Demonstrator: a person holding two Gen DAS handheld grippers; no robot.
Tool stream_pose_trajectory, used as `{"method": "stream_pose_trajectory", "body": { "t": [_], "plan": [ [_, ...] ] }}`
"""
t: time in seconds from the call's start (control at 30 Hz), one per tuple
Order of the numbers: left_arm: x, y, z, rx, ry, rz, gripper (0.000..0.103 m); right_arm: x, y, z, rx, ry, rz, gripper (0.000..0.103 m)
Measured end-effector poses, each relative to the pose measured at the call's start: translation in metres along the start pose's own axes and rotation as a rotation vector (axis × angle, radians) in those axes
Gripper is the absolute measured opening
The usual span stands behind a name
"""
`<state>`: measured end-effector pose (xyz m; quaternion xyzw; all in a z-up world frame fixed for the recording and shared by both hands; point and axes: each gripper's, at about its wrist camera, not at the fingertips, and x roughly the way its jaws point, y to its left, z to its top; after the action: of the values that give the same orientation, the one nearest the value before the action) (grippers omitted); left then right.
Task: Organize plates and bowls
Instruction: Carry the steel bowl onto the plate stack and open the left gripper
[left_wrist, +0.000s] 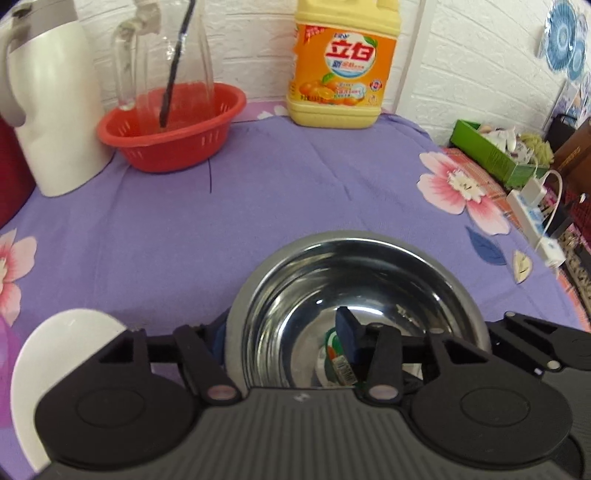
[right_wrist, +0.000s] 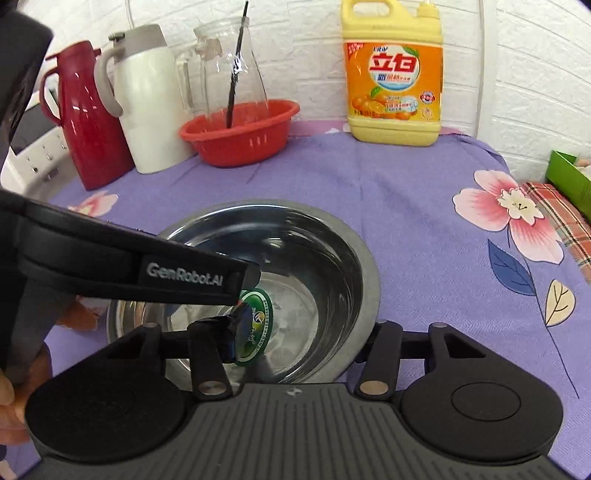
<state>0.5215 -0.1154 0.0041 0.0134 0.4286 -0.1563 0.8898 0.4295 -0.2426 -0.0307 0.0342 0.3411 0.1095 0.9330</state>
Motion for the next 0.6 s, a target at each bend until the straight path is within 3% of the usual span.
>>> {"method": "stream_pose_trajectory", "body": {
  "t": [0.23, 0.4, 0.6],
  "plan": [
    [-0.061, -0.003, -0.041, -0.012, -0.005, -0.002, 0.045, -0.053, 0.032, -0.024, -0.096, -0.021, 0.003, 0.093],
    [-0.110, -0.010, -0.095, -0.029, -0.013, -0.060, 0.045, -0.103, 0.063, -0.058, -0.145, -0.027, -0.020, 0.100],
    [-0.154, -0.023, -0.164, 0.004, -0.010, -0.082, 0.046, -0.149, 0.091, -0.116, -0.101, -0.017, 0.013, 0.103]
  ]
}}
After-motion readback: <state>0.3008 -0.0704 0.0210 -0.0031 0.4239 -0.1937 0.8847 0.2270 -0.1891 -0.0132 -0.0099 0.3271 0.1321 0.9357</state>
